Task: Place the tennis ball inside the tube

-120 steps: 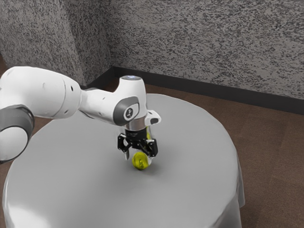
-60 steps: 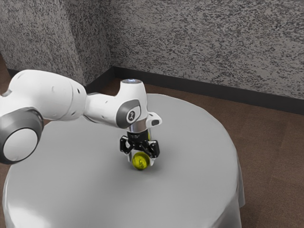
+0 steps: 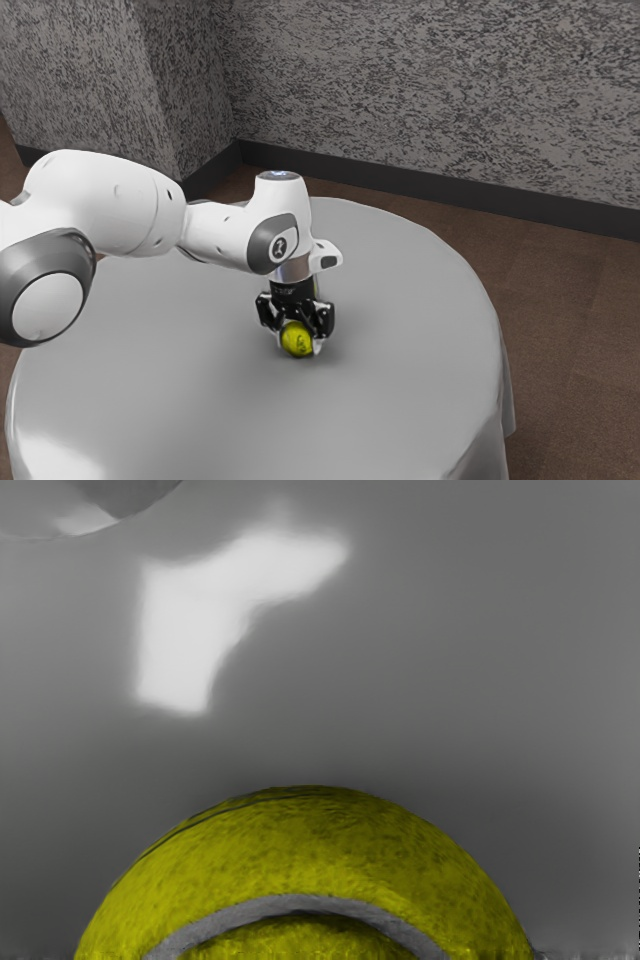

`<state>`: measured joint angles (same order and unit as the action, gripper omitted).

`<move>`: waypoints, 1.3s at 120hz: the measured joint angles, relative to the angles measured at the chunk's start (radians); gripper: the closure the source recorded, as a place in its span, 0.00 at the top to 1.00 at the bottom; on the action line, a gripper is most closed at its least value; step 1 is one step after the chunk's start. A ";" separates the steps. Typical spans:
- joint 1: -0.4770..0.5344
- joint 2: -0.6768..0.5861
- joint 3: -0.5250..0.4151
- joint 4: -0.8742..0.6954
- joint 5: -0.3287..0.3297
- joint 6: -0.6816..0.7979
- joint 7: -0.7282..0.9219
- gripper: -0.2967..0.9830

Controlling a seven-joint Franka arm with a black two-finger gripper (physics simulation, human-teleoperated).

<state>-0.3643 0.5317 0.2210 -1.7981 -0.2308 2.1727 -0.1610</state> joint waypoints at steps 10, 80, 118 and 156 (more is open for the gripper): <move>0.001 -0.003 0.000 -0.001 -0.003 -0.006 0.002 0.56; 0.015 -0.398 0.039 0.044 0.167 -0.227 -0.002 0.50; 0.058 -0.214 0.041 0.381 0.232 -0.362 0.001 0.46; 0.101 -0.075 0.042 0.535 0.194 -0.374 0.010 0.43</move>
<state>-0.2638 0.4570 0.2633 -1.2631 -0.0363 1.7991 -0.1515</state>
